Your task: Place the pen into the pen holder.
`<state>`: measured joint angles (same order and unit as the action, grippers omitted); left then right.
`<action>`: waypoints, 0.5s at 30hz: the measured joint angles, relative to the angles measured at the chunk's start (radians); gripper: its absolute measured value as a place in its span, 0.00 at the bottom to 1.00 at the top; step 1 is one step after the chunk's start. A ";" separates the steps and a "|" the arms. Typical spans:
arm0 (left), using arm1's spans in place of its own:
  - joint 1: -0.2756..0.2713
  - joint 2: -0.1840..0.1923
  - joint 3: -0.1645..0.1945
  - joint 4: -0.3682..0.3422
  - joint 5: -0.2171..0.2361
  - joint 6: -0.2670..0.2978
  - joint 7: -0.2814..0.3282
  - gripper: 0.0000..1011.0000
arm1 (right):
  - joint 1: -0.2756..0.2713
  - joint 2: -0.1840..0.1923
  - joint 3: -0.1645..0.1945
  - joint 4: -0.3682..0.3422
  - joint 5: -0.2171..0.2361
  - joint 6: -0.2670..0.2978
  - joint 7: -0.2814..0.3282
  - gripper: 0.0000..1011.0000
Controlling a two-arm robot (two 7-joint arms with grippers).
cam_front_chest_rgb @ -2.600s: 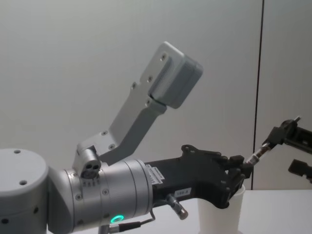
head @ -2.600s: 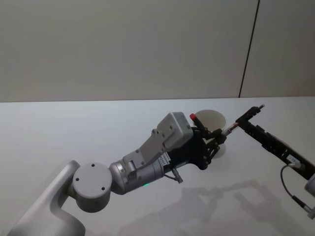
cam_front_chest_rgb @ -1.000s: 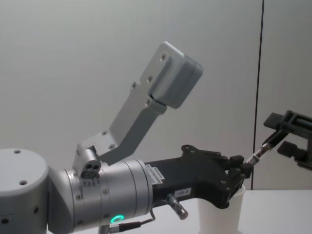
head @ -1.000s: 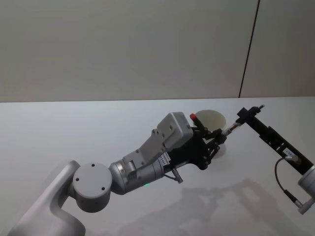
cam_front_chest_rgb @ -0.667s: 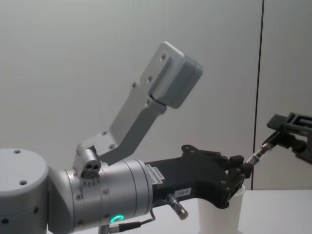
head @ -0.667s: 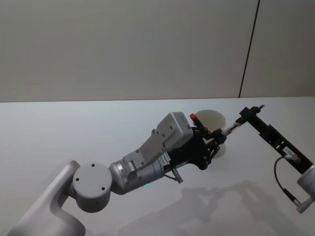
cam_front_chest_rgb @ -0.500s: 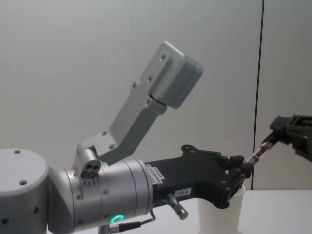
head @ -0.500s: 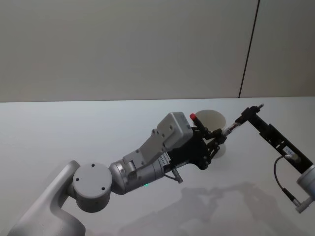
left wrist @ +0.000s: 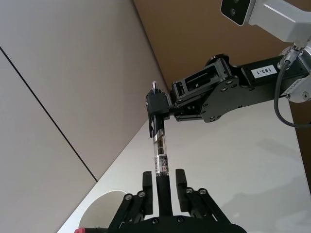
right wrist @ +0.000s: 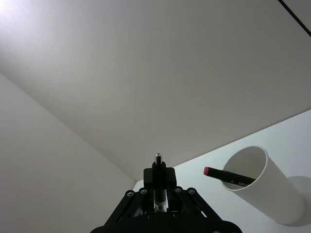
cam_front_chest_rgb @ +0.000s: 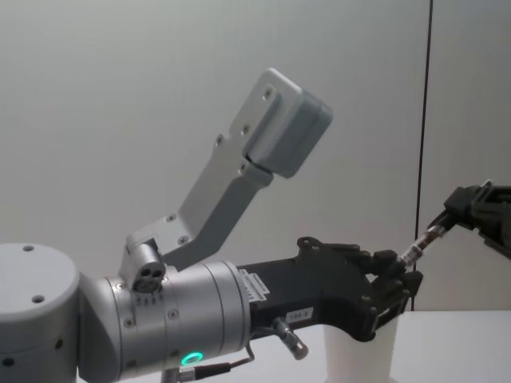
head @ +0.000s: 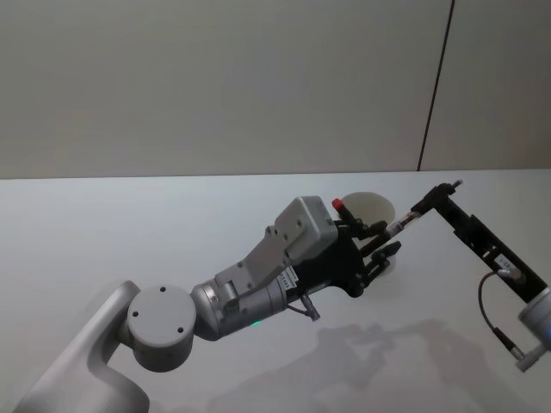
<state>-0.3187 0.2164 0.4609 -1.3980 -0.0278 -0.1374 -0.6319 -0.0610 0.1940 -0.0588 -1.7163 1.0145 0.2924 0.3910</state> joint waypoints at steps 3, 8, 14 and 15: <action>0.000 0.000 0.000 0.000 0.000 0.000 0.000 0.38 | 0.000 0.002 -0.002 -0.001 0.002 -0.004 -0.002 0.13; 0.000 0.000 0.000 0.000 0.000 0.000 0.000 0.54 | 0.003 0.007 -0.004 -0.001 0.003 -0.010 -0.004 0.13; 0.000 0.000 0.000 0.000 0.000 0.000 0.000 0.72 | 0.013 0.016 -0.004 0.004 0.000 -0.020 -0.004 0.13; 0.000 0.000 0.000 0.000 0.000 0.000 0.000 0.75 | 0.017 0.020 -0.004 0.007 -0.004 -0.024 -0.003 0.13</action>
<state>-0.3187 0.2164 0.4609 -1.3981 -0.0281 -0.1372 -0.6319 -0.0441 0.2136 -0.0628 -1.7092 1.0108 0.2684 0.3879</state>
